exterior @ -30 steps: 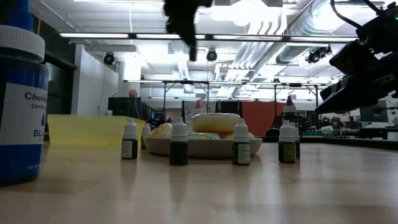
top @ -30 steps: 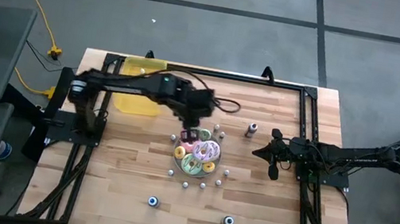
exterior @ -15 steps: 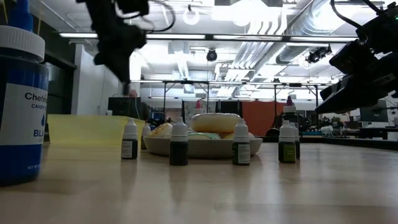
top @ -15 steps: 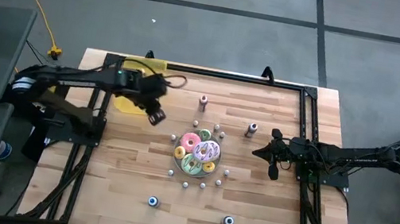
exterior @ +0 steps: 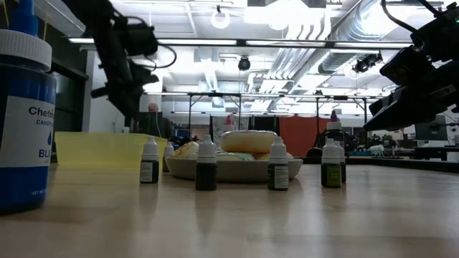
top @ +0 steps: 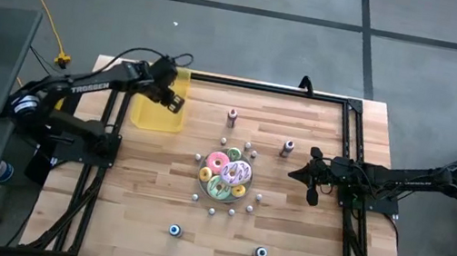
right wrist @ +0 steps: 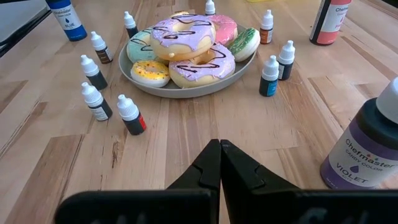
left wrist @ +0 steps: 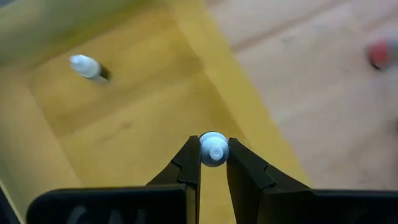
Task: Pick & Place food coloring
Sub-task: Put the small black food coloring bottle into the yellow bin
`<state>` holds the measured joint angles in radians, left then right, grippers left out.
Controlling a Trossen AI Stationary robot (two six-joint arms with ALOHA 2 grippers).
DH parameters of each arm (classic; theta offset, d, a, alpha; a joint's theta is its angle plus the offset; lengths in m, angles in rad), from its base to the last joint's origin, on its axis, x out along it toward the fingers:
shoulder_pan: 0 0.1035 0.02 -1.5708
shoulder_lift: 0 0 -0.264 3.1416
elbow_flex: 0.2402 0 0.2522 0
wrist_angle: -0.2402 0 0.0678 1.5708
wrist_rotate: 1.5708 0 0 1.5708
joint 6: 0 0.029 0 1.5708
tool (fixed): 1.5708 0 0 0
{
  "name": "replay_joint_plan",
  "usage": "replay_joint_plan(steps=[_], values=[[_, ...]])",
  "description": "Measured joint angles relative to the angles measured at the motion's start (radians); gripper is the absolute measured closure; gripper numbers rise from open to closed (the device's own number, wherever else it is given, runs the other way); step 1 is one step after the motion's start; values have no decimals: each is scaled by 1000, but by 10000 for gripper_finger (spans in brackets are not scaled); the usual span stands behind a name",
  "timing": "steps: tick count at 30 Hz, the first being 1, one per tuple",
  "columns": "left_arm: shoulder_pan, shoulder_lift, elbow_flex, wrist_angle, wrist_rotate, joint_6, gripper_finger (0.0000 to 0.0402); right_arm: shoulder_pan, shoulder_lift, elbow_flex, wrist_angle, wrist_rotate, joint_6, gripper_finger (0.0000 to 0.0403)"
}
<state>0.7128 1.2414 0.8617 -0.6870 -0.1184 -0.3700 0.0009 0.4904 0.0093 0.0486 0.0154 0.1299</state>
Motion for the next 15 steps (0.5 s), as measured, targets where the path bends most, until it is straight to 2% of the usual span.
replay_joint_plan(steps=[6,15], values=[[100,56,-38,144,-30,3,362,0,0,0,0,0,0,402],[159,198,-38,269,-58,54,362,0,0,0,0,0,0,402]])
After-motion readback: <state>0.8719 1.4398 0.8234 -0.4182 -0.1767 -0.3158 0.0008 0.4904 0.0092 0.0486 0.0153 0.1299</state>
